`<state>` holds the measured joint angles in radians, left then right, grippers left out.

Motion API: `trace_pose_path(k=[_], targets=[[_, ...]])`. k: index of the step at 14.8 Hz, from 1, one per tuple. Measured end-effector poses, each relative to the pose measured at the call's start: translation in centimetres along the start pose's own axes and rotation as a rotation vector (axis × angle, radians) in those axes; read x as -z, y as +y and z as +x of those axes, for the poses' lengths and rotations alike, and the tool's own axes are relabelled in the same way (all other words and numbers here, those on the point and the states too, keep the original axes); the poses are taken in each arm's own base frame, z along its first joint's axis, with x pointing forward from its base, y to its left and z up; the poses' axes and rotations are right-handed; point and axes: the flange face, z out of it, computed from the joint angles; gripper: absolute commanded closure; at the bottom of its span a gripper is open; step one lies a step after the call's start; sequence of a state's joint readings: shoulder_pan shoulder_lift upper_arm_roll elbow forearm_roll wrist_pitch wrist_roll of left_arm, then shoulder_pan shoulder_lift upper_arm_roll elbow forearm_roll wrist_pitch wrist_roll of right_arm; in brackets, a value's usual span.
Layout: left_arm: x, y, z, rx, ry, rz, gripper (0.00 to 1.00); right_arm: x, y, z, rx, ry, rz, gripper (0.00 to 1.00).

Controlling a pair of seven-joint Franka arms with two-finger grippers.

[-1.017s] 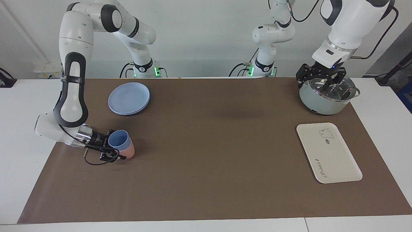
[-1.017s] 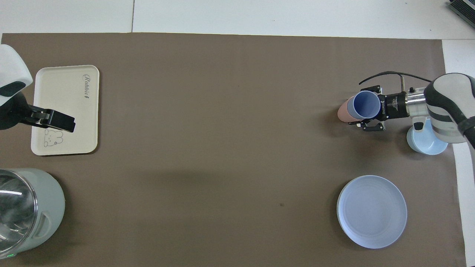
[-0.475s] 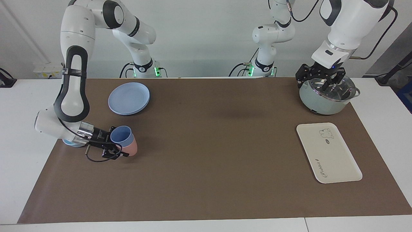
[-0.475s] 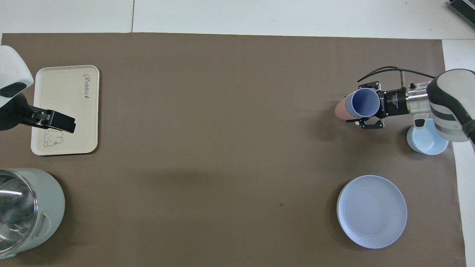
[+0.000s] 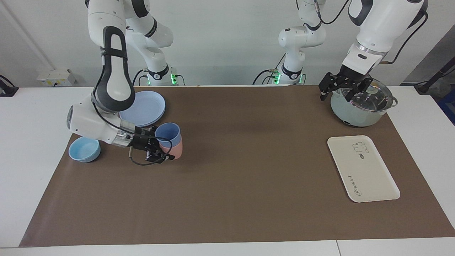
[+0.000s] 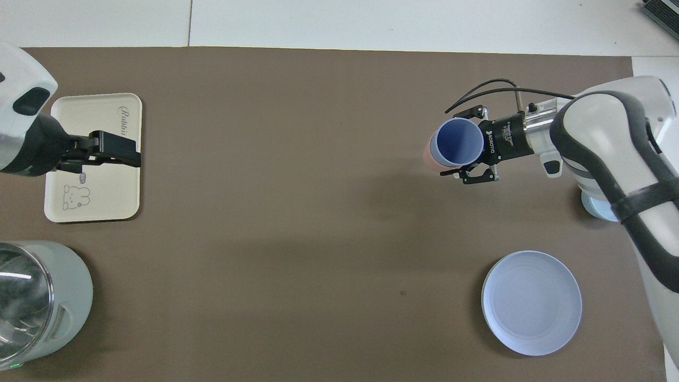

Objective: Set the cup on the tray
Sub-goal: 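Carry the cup toward the center while the left gripper reaches it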

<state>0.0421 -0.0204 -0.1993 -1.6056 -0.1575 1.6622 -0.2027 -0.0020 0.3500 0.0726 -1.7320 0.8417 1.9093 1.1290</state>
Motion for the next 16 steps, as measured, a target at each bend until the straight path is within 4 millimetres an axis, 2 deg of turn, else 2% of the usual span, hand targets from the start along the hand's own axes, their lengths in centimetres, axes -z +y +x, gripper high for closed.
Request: trace_pose_path(k=[1,3,5,6,7,9,11,14,16], targets=[[0.0,1.5,-0.1,0.049,0.012,-0.031,0.00,-1.1,-0.1,-2.0,-0.003,0.008,-0.002,1.00],[-0.5,7.0,-1.0,0.139,0.064,-0.076,0.00,-3.2,-0.1,-6.0,-0.026,0.027,0.015,1.00],[-1.8,13.6,-3.3,0.194,0.093,-0.122,0.00,-4.5,0.3,-9.4,-0.019,0.033,0.019,1.00],[-2.4,16.1,-4.5,0.201,0.092,-0.135,0.00,-4.9,0.6,-10.9,-0.009,0.032,0.015,1.00],[-2.7,17.7,-5.4,0.204,0.093,-0.139,0.00,-5.2,0.9,-12.2,-0.009,0.030,0.011,1.00],[-2.7,19.8,-6.5,0.227,0.116,-0.142,0.00,-5.1,1.4,-14.1,-0.018,0.027,0.011,1.00],[-2.5,21.9,-7.8,0.245,0.140,-0.142,0.05,-5.0,1.8,-15.3,-0.013,0.025,0.013,1.00],[-2.1,24.3,-9.4,0.299,0.145,-0.161,0.07,-6.3,2.2,-17.0,-0.047,0.029,0.019,1.00],[-1.3,25.3,-9.4,0.323,0.156,-0.185,0.12,-7.5,2.5,-18.3,-0.058,0.034,0.033,1.00]])
